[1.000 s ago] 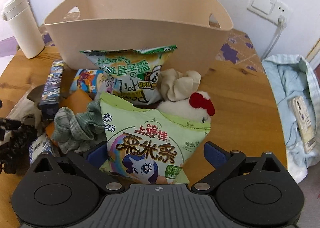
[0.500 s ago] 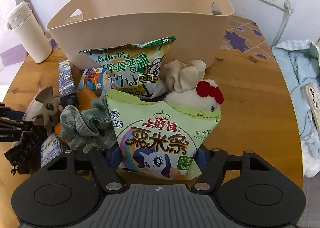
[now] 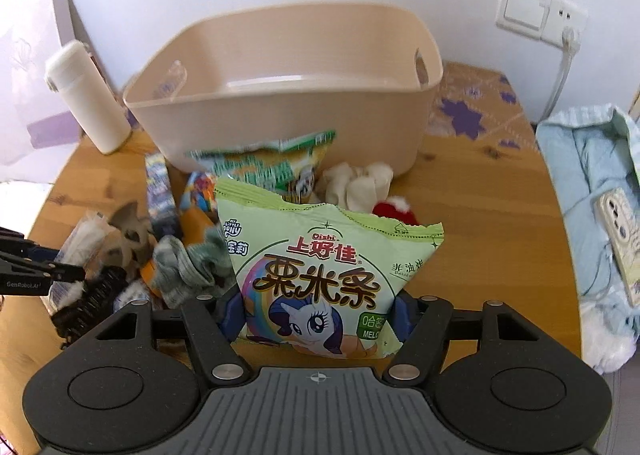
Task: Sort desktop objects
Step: 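Grasp the wrapped white pad with the left tool while the right tool grasps the green pony snack bag, then carry the pad and snack bag into the beige basket and release both, then grasp the brown scrunchie with the left tool while the right tool grasps the black cube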
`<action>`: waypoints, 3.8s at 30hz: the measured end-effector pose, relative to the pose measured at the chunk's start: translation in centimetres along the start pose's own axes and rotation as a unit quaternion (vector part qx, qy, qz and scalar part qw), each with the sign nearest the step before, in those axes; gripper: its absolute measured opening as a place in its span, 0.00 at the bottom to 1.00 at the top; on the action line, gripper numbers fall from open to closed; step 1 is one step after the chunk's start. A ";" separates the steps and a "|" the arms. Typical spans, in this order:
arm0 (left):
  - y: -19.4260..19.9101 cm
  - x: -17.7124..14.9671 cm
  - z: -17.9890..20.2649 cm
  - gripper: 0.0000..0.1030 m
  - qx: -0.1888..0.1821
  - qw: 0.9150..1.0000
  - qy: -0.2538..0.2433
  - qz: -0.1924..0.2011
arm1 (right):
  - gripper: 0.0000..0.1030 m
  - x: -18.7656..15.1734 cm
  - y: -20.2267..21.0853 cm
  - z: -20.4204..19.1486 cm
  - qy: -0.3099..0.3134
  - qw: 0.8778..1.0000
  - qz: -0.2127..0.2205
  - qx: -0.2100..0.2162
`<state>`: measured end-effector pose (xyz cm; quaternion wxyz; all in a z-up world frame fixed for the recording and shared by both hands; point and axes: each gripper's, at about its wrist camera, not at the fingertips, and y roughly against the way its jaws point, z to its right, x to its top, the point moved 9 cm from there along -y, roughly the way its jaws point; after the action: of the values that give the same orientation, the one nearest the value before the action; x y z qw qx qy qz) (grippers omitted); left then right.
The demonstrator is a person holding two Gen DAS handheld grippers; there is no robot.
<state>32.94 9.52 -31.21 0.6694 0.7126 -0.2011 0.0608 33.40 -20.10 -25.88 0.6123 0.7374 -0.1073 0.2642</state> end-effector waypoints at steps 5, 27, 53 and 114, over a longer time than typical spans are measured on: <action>2.8 1.0 -0.4 0.30 -0.004 1.000 0.002 0.025 | 0.64 2.2 1.6 0.6 0.015 1.000 0.018 -0.012; 10.0 18.7 5.7 0.30 -0.008 0.983 -0.052 0.176 | 0.64 16.9 1.2 2.9 0.044 0.994 0.103 -0.019; 0.0 20.5 7.9 0.59 0.025 0.996 -0.021 0.081 | 0.86 15.7 -5.9 0.5 0.087 0.994 0.051 -0.028; -1.7 -1.6 4.2 0.42 0.023 0.997 0.008 -0.067 | 0.40 -7.7 -5.0 -6.3 0.225 0.969 -0.068 0.081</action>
<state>31.32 5.80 -33.80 0.6568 0.7392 -0.1464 0.0263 27.77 -14.22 -33.38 0.5755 0.7115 0.1056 0.3891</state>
